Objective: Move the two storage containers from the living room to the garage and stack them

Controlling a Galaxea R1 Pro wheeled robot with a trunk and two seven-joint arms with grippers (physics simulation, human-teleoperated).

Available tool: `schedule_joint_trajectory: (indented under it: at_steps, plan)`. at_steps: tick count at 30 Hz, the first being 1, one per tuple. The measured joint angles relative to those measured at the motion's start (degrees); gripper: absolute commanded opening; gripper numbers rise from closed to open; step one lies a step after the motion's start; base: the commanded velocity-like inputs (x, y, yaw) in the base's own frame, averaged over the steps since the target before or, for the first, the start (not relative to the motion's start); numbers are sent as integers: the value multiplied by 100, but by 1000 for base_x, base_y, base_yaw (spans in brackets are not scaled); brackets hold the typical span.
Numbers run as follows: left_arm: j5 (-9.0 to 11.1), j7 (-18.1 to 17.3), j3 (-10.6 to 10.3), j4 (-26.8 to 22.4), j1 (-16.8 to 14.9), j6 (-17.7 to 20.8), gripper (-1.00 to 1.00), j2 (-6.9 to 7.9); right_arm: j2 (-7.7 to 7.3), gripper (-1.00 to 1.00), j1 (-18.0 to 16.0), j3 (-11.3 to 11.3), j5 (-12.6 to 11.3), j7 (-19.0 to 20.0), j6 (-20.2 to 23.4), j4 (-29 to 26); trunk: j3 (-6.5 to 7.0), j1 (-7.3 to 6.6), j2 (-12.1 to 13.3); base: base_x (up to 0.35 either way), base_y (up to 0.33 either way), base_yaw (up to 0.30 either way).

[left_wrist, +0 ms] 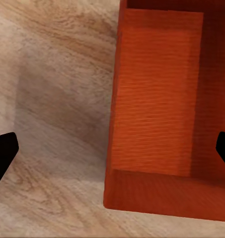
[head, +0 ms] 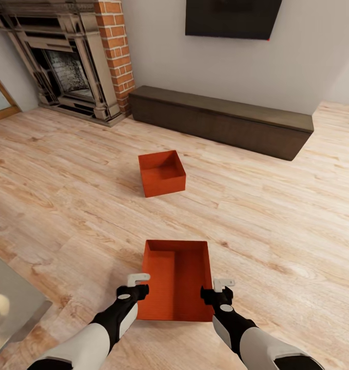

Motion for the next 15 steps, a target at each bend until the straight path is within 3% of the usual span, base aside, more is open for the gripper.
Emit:
schedule_joint_trajectory:
  at_steps: [4, 15]
  plan:
    - [13, -2, -395, 8, 0, 0, 100, 7, 0, 100, 3, 1, 0, 3, 0, 1, -72, 88, -160, 0, 0, 0]
    - [10, -15, -479, 9, 0, 0, 100, 24, 0, 100, 4, 1, 0, 4, -8, 2, -269, 330, -602, 0, 0, 0]
